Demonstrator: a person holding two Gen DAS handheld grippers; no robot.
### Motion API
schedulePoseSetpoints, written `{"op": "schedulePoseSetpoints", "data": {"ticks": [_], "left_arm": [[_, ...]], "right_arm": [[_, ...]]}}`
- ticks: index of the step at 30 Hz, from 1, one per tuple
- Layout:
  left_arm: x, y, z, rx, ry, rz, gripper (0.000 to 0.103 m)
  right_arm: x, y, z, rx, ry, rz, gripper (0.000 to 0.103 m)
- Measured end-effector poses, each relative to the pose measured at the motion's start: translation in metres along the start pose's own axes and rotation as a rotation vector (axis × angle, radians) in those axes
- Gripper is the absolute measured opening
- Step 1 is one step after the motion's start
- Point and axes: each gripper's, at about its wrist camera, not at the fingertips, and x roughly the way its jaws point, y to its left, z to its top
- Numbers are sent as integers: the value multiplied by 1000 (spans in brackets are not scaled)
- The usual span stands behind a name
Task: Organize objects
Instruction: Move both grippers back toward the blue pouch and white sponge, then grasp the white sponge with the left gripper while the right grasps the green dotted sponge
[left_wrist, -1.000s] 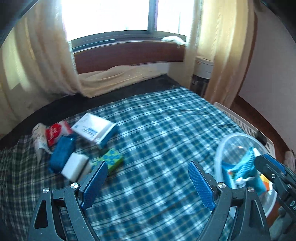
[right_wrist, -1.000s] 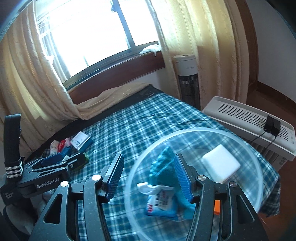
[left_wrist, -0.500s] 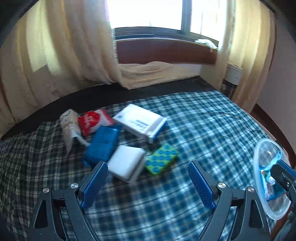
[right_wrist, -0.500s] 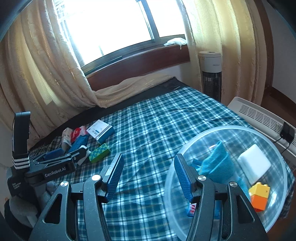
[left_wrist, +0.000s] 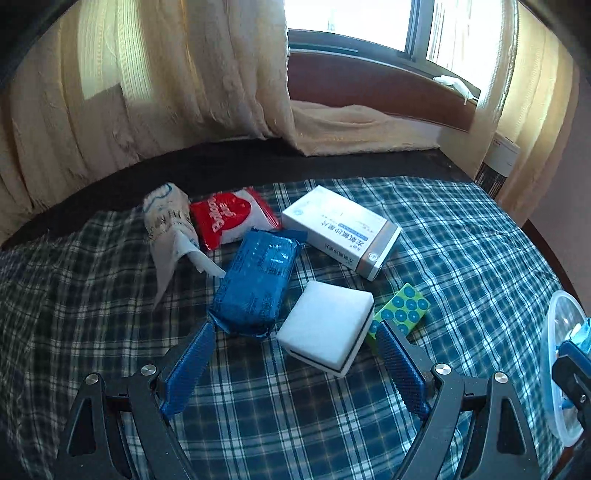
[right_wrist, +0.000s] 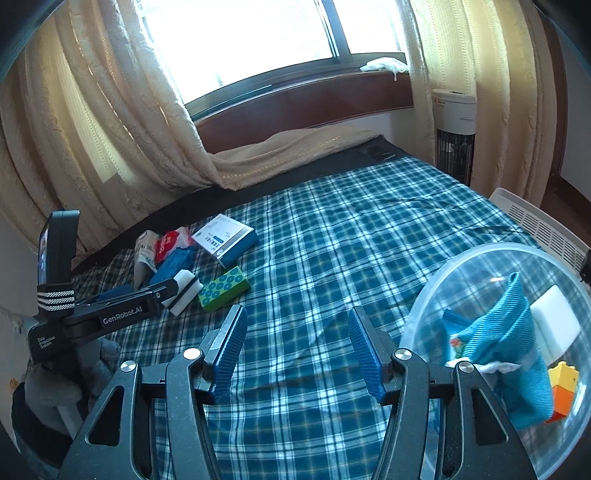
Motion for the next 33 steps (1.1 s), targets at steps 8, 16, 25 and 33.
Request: {"op": "schedulePoseSetpoints", "data": {"ticks": [8, 16, 25, 33], "left_arm": [[15, 3, -1, -9, 39, -48, 91], [24, 4, -1, -6, 51, -114, 73], [20, 1, -5, 23, 54, -139, 54], [-2, 2, -1, 37, -3, -122, 53]], "right_arm": [[25, 13, 0, -16, 44, 20, 58], [44, 23, 4, -41, 73, 28, 58], [67, 39, 10, -99, 104, 33, 58], [90, 55, 14, -156, 143, 58, 65]]}}
